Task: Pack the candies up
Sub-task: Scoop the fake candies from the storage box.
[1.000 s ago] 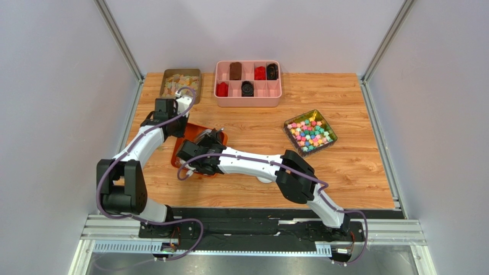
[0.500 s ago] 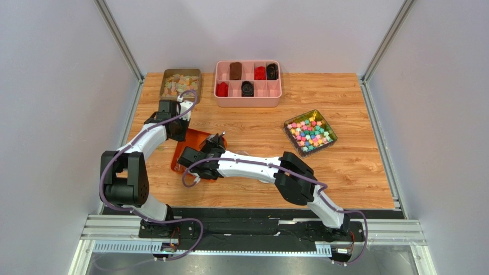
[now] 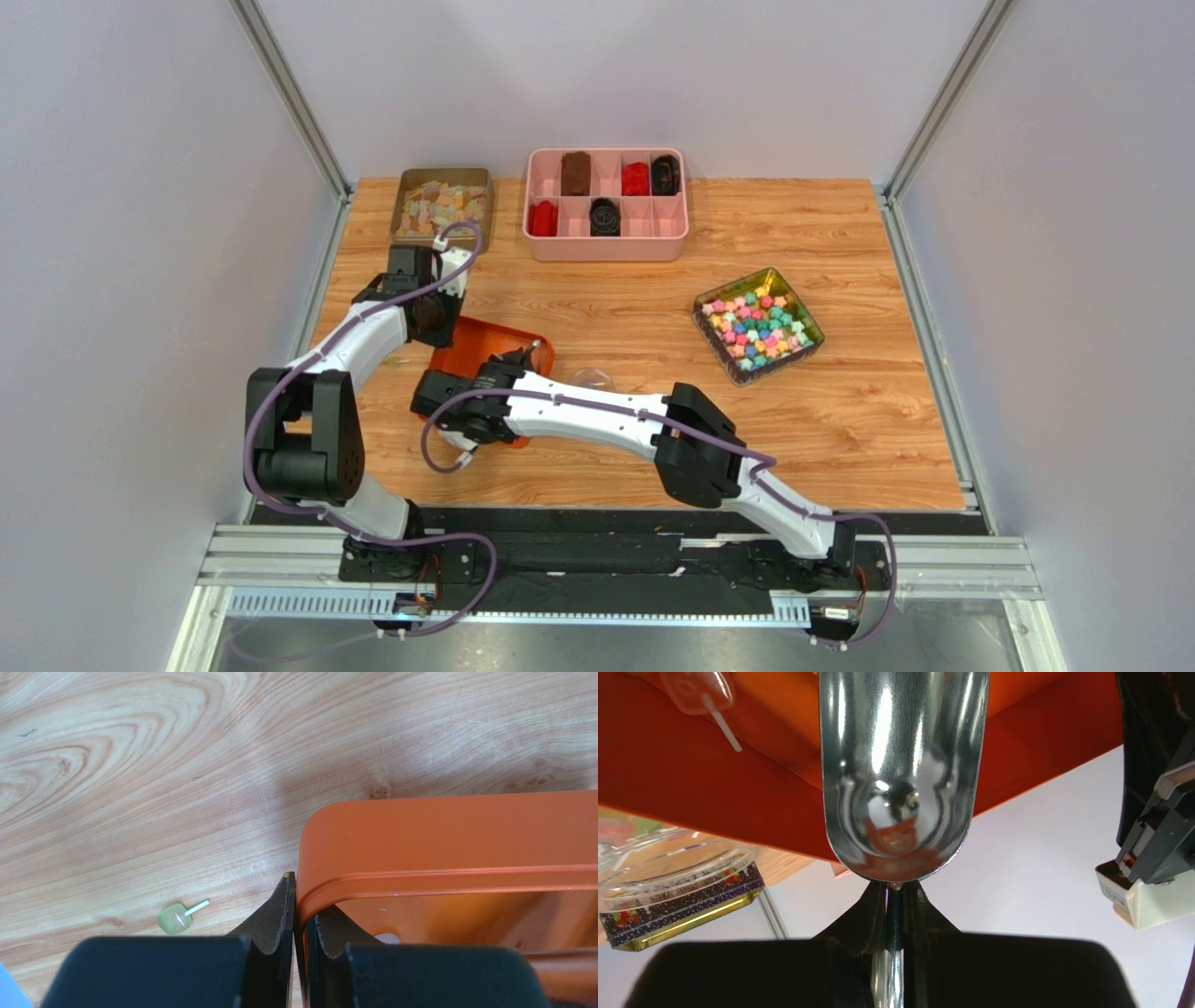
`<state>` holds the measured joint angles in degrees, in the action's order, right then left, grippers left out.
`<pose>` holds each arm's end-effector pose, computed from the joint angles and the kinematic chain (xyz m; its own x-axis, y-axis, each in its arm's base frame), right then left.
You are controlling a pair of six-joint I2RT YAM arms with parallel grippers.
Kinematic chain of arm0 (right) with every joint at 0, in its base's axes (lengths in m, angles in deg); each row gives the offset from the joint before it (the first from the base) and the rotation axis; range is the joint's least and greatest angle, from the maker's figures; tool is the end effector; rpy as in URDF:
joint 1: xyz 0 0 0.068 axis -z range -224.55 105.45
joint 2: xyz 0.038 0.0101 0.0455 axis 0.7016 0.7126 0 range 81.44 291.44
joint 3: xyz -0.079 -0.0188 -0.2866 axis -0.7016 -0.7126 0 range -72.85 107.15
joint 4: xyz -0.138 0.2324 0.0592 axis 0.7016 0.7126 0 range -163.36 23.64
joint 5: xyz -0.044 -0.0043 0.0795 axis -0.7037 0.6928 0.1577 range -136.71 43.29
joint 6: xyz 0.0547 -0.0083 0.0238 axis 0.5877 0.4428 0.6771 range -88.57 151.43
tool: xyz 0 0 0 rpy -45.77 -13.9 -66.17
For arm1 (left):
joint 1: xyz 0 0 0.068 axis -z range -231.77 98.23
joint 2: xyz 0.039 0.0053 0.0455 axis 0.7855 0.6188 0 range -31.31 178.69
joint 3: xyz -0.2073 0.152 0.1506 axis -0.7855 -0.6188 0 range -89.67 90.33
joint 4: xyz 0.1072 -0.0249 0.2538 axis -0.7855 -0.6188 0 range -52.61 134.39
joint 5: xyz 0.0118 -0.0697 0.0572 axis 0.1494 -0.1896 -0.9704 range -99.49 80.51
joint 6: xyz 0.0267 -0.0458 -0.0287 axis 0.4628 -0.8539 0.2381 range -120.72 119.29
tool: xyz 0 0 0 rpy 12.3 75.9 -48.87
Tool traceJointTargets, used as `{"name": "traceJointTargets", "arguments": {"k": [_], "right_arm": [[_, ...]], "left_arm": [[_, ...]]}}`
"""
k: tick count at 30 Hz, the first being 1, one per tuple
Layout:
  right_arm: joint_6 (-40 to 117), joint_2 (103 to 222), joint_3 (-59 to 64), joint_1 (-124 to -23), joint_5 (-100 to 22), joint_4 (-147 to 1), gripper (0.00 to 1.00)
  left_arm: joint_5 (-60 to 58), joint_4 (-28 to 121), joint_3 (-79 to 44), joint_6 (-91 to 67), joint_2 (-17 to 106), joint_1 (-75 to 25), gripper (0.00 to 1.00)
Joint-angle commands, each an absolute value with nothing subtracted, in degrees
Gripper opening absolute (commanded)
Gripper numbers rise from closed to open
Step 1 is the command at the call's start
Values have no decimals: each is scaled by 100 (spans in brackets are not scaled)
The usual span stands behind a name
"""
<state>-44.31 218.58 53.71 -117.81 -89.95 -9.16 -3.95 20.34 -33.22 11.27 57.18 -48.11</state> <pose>0.1815 0.4970 0.2190 0.5574 -0.5979 0.5761 -0.4285 -0.8014 -0.4172 0.3306 -0.0254 0.2173 -0.7859 0.2574 -0.5623 0.2867 0.9573 0.0375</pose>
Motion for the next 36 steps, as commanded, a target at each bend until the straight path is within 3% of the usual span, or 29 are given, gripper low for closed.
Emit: {"name": "traceJointTargets", "arguments": {"k": [1, 18, 36], "right_arm": [[-4179, 22153, 5722, -11908, -8574, -314, 0], [-2167, 22813, 6716, -11961, -7580, 3, 0], [-1260, 23217, 6926, -12032, -8274, -1008, 0]], "left_arm": [[-272, 2110, -3113, 948, 5614, -4799, 0], [-448, 2101, -3113, 878, 5711, -4799, 0], [-553, 2039, -3061, 825, 5869, -4799, 0]]}}
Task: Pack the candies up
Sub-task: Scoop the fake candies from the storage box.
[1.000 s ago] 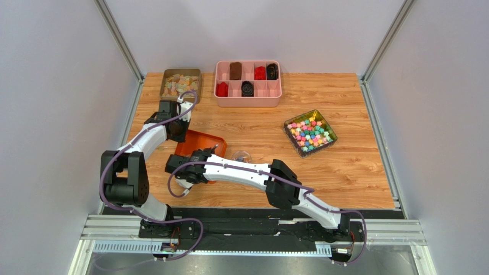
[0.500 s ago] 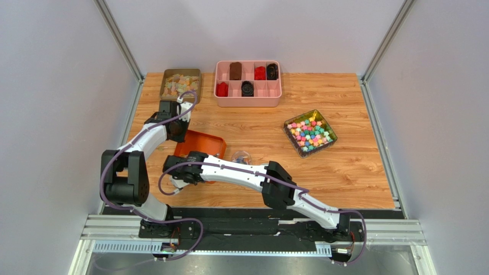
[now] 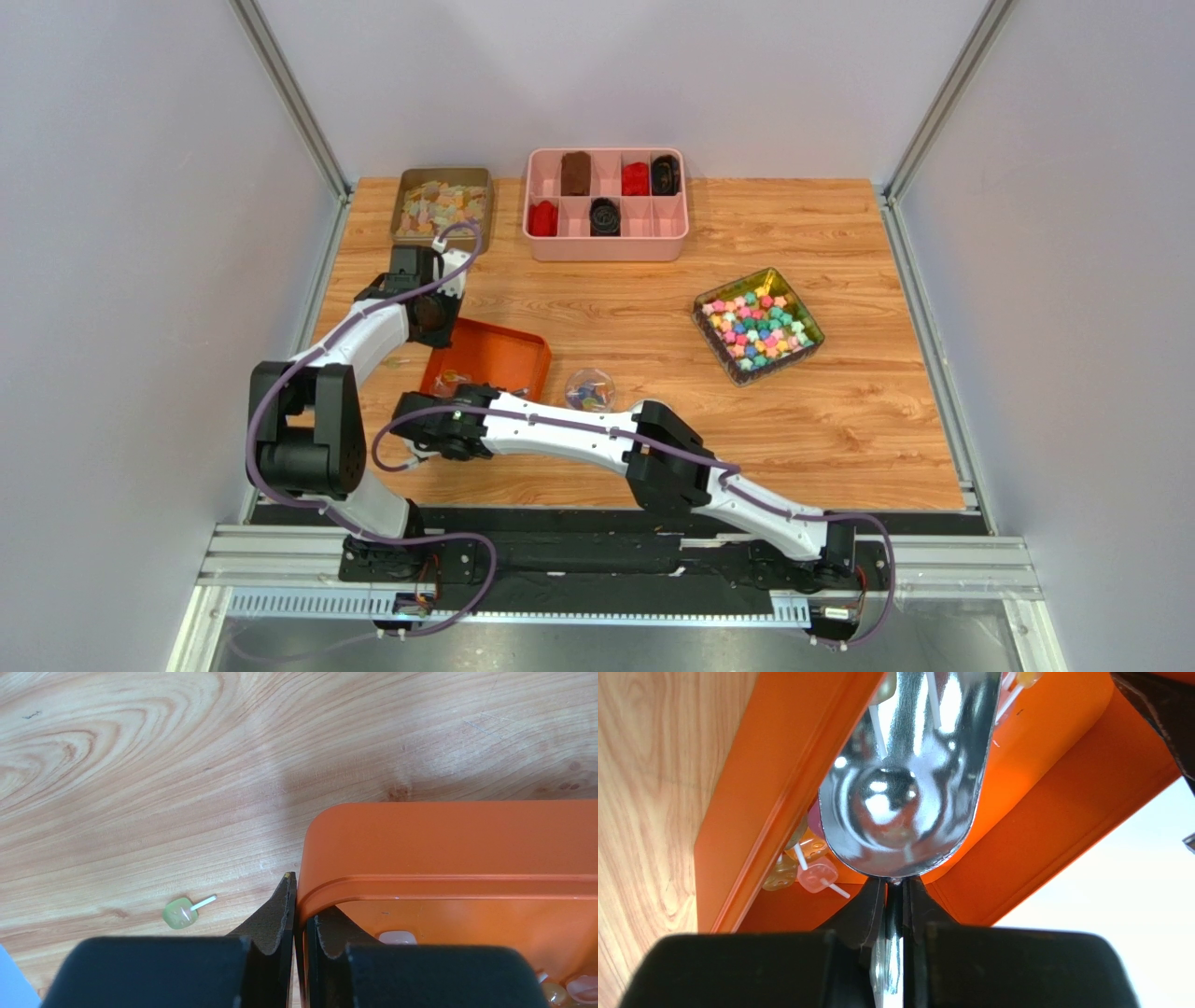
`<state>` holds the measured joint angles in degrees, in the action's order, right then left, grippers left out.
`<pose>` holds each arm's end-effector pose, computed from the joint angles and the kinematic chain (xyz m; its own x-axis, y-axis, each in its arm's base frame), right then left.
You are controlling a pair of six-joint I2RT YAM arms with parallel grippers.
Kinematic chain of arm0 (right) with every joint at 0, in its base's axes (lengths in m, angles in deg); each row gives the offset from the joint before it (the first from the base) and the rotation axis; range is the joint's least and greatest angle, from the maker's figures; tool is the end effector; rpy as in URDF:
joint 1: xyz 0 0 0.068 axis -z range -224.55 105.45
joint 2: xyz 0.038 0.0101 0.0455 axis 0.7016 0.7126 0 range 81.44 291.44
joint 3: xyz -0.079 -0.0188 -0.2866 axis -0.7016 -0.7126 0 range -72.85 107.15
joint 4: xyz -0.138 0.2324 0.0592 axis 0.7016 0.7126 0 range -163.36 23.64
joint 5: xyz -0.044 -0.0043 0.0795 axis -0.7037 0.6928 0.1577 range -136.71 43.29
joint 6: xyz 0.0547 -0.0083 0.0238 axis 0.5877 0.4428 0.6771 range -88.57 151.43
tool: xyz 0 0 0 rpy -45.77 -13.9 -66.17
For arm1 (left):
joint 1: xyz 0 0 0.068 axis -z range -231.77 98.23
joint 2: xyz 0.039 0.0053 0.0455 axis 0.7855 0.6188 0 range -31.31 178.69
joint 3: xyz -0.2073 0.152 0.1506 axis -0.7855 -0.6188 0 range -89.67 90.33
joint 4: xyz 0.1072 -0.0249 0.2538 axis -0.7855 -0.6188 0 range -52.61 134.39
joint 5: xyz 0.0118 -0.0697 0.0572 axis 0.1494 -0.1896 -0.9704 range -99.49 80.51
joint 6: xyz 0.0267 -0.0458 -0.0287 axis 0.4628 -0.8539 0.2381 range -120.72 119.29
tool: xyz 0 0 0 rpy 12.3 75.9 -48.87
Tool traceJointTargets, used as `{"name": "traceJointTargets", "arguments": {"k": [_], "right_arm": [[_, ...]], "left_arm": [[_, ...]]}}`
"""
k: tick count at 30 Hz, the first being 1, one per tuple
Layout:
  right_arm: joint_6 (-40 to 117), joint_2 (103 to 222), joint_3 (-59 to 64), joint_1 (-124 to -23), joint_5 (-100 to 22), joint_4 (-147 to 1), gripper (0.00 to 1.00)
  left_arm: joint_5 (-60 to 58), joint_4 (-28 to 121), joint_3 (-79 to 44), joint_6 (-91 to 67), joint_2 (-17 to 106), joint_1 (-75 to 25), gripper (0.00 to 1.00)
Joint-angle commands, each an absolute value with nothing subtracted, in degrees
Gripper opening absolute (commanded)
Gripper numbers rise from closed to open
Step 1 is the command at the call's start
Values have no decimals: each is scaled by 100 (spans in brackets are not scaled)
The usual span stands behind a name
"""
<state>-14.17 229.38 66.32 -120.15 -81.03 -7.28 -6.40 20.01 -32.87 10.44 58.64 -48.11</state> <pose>0.1642 0.5379 0.1799 0.3773 -0.9029 0.2061 -0.7056 -0.4244 -0.5674 0.3340 -0.0237 0.2108 -0.8082 0.2453 -0.5354 0.2537 0.9655 0.0593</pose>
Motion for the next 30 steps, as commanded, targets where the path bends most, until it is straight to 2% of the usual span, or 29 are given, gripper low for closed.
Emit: {"name": "traceJointTargets", "arguments": {"k": [1, 13, 19, 23, 30], "right_arm": [[-1243, 23261, 6979, -12023, -8266, -1008, 0], [-848, 22848, 6523, -11935, -6983, -1772, 0], [-408, 22831, 6373, -11812, -7868, -2247, 0], [-320, 22707, 6180, -11759, -8037, -2475, 0], [-293, 22418, 5943, -11601, -7159, -2502, 0]], "left_arm": [[-562, 2040, -3061, 834, 5869, -4799, 0], [-518, 2040, -3069, 851, 5895, -4799, 0], [-553, 2048, -3069, 860, 5939, -4799, 0], [-553, 2031, -3052, 860, 6001, -4799, 0], [-571, 2039, -3078, 869, 5992, -4799, 0]]}}
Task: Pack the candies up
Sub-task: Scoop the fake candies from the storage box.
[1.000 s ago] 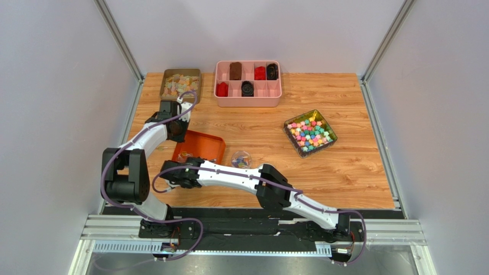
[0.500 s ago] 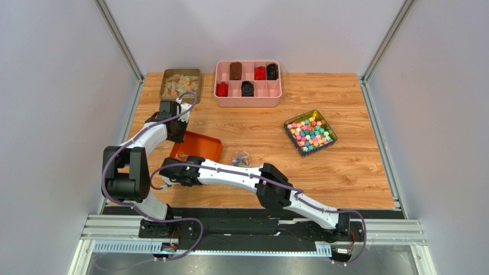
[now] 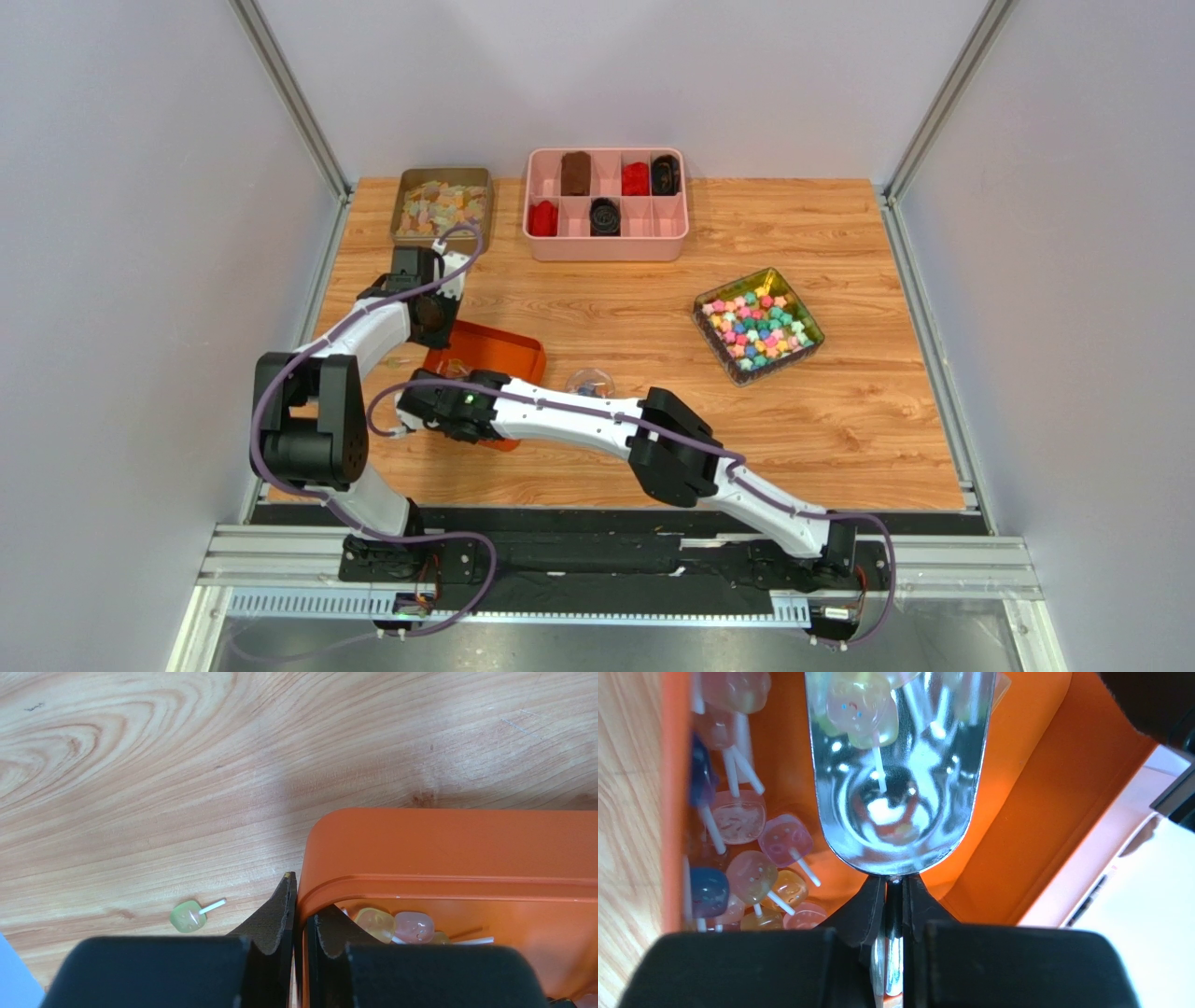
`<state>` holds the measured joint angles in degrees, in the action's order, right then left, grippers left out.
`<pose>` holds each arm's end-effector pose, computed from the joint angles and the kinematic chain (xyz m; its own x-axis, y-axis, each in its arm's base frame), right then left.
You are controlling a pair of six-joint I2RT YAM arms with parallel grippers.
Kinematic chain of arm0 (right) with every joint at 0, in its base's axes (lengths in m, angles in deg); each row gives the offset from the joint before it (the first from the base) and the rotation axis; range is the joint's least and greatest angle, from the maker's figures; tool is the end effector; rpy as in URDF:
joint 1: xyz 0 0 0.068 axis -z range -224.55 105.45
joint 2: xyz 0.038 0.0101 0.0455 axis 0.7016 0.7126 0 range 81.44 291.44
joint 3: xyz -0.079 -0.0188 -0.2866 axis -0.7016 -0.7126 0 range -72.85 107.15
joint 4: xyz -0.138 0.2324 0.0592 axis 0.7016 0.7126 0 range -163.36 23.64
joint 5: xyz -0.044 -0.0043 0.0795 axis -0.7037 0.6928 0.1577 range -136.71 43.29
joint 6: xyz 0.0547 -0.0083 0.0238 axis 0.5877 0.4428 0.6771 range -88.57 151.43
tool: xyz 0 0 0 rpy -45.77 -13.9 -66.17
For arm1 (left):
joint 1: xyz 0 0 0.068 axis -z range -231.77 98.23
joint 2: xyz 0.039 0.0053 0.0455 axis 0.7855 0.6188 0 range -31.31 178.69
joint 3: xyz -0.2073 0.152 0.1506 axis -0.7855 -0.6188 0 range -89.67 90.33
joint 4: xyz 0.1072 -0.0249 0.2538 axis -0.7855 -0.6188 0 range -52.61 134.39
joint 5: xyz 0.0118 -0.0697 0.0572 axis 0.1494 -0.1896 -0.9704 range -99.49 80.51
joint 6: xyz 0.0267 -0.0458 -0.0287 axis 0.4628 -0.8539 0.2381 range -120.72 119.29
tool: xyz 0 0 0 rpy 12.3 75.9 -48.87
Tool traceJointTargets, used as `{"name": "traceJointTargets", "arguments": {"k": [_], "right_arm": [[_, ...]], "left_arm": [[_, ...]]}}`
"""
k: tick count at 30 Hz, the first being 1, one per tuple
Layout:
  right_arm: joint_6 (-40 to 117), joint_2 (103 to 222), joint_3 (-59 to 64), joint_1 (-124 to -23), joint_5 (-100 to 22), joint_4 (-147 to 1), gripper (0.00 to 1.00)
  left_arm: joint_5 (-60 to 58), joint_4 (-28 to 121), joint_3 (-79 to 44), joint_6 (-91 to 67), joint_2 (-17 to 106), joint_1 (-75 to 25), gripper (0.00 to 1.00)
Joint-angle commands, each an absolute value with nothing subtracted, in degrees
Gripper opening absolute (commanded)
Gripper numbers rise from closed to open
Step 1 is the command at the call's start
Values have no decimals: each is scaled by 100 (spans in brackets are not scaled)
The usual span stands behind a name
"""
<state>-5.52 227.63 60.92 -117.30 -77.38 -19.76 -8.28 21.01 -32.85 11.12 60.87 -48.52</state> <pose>0.1922 0.5418 0.1746 0.2402 -0.9697 -0.0445 -0.7702 -0.1625 -0.6167 0.3396 -0.0202 0.1996 -0.8215 0.2520 -0.5115 0.2412 0.9664 0.0888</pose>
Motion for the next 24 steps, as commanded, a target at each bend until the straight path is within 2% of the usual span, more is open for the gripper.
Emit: {"name": "traceJointTargets", "arguments": {"k": [1, 10, 24], "right_arm": [[-293, 22391, 5916, -11601, -7097, -2502, 0], [-451, 21934, 5582, -11329, -5183, -2099, 0], [-645, 21477, 5556, -10828, -3810, -1913, 0]], "left_arm": [[-571, 2040, -3078, 886, 6009, -4799, 0], [-589, 2031, -3069, 887, 6054, -4799, 0], [-562, 2022, -3052, 922, 6115, -4799, 0]]}}
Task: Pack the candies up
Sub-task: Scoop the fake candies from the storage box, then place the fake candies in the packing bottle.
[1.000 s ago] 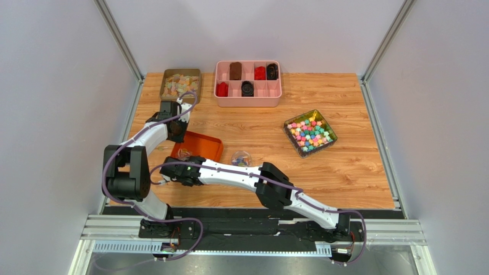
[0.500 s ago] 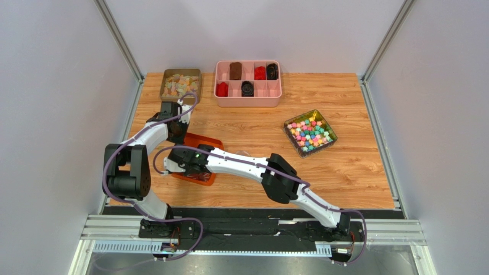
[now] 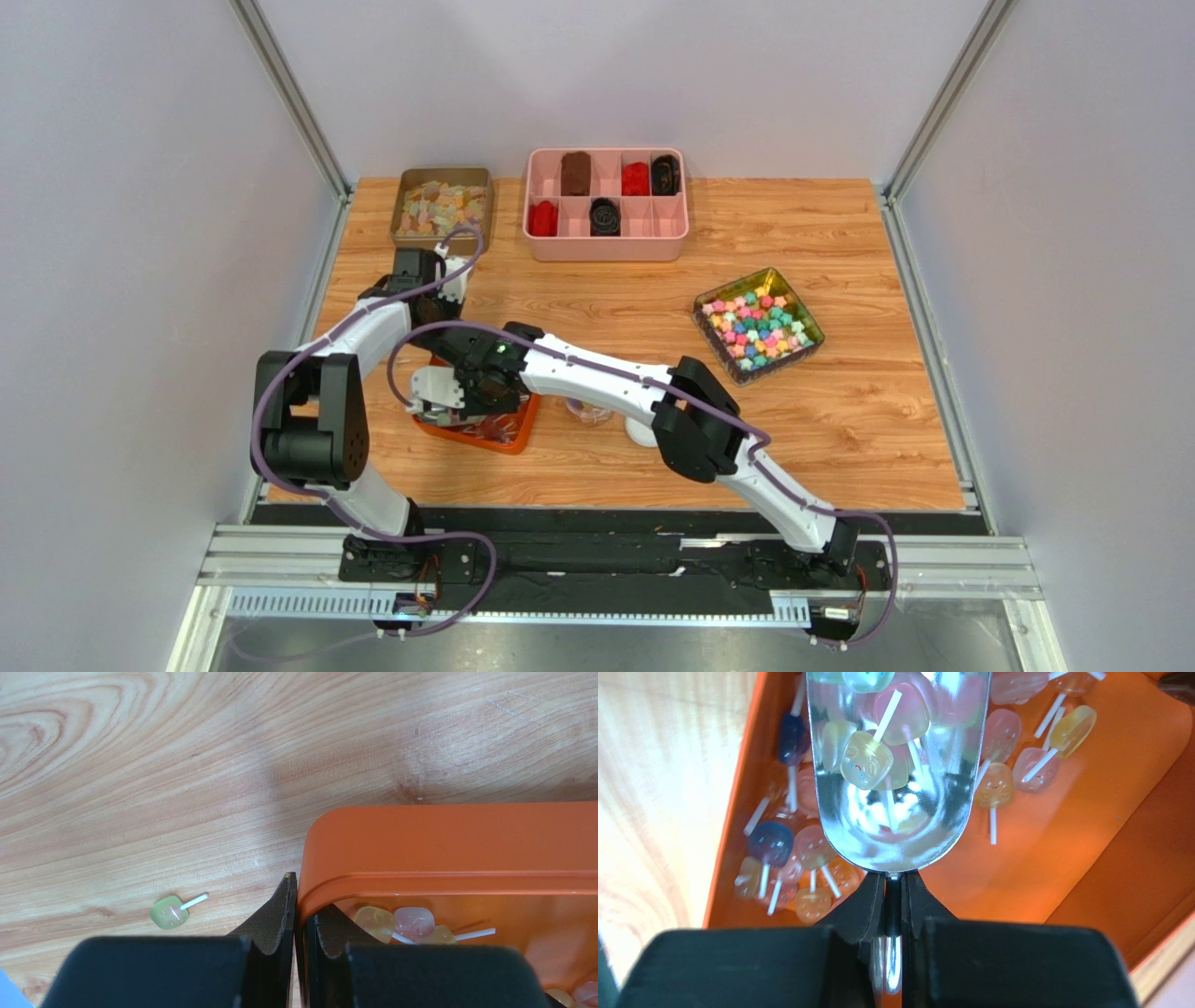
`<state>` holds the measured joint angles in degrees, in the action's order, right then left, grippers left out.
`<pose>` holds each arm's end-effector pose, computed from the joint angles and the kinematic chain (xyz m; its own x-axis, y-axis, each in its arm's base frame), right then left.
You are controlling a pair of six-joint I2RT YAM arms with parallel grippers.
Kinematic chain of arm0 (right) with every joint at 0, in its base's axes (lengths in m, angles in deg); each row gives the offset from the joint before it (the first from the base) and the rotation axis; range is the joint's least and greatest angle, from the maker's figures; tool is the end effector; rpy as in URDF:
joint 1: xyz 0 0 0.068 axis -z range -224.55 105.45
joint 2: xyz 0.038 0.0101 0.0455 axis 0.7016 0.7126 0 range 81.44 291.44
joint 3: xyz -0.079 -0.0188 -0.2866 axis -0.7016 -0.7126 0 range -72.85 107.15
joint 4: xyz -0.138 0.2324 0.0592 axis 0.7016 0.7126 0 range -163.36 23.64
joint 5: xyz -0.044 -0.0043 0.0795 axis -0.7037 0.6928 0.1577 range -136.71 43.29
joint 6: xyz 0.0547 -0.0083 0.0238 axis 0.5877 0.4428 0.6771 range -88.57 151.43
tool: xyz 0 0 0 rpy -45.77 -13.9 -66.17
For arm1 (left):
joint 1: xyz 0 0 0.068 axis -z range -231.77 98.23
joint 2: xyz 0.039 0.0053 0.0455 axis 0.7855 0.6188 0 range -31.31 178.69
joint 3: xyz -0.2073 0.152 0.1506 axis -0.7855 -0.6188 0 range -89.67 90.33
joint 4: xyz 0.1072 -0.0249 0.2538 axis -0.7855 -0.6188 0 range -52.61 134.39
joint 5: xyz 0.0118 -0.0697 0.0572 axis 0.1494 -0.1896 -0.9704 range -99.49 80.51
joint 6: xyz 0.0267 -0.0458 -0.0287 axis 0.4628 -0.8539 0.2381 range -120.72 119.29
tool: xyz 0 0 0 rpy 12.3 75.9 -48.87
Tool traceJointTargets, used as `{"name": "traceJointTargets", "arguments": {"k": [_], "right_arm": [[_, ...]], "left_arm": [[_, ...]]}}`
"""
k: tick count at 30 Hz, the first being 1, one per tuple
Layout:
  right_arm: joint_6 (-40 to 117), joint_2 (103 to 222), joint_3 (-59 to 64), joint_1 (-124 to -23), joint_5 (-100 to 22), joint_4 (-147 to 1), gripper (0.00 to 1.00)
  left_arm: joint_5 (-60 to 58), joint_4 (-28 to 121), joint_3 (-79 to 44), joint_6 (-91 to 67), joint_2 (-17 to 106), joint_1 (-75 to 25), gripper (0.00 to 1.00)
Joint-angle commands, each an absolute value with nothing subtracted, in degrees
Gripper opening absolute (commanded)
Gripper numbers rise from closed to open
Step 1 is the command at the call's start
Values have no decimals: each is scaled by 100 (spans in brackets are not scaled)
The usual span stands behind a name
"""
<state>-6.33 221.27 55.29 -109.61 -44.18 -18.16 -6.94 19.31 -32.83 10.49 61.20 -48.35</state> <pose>0.2328 0.5049 0.1973 0.2525 -0.9077 -0.3351 -0.9595 -0.1900 -0.2082 0.3370 -0.0221 0.1961 -0.8386 0.2446 -0.4868 0.2490 0.9668 0.0569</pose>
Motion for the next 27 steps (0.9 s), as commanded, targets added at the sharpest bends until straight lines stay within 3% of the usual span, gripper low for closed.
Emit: {"name": "traceJointTargets", "arguments": {"k": [1, 19, 27], "right_arm": [[-654, 21442, 5547, -10793, -3722, -1905, 0], [-1505, 20758, 5398, -10485, -3098, -1378, 0], [-1770, 19843, 4291, -10292, -3448, -939, 0]], "left_arm": [[-553, 2031, -3043, 922, 6133, -4799, 0], [-492, 1960, -3008, 974, 6194, -4799, 0], [-544, 1969, -2982, 992, 6264, -4808, 0]]}}
